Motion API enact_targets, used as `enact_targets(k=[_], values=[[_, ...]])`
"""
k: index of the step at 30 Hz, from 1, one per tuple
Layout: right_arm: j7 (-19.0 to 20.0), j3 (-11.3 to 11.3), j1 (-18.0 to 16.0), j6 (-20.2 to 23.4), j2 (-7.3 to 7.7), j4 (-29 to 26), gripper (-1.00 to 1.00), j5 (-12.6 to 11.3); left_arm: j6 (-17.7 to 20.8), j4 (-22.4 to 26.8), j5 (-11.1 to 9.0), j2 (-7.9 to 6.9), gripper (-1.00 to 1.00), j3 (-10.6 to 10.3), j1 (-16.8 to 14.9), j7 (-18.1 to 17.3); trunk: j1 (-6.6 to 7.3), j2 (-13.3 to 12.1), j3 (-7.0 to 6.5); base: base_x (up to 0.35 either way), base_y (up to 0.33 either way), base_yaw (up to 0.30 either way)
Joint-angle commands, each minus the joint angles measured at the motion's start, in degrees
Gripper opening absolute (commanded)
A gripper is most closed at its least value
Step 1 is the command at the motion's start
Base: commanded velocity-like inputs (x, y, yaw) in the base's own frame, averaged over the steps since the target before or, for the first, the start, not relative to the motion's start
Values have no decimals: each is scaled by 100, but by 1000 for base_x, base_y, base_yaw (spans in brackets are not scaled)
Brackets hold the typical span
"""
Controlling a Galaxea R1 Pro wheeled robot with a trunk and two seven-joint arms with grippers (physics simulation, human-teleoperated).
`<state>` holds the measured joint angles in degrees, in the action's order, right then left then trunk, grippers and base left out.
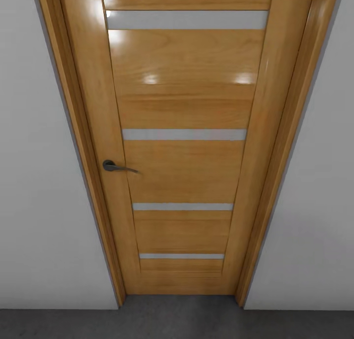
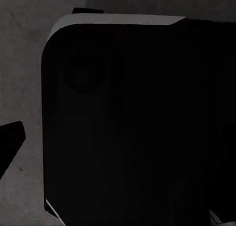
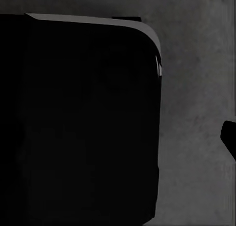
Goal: Move the two storage containers from the living room to the garage. In the garage, place one container on the floor and stack the other container on top of it (either order is fine).
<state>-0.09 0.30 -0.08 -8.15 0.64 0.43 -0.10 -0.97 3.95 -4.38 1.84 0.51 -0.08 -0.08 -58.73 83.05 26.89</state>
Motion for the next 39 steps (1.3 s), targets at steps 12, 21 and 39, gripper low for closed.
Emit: enact_targets(k=[12, 21, 39], values=[[-1239, -73, -373, 1780, 475, -3003, 100, 12, -17, 4, -37, 10, 100, 2, -1, -1, 0, 2, 4, 0, 0, 0], [-1341, -11, -2348, 2497, 376, -3444, 100, 31, -17, 9, -36, 10, 100, -3, -1, -1, 0, 2, 4, 0, 0, 0], [-768, 1703, -3809, 2520, -1064, -4203, 100, 1795, -16, 26, -28, 10, 100, -18, -1, -1, 0, 2, 4, 0, 0, 0]])
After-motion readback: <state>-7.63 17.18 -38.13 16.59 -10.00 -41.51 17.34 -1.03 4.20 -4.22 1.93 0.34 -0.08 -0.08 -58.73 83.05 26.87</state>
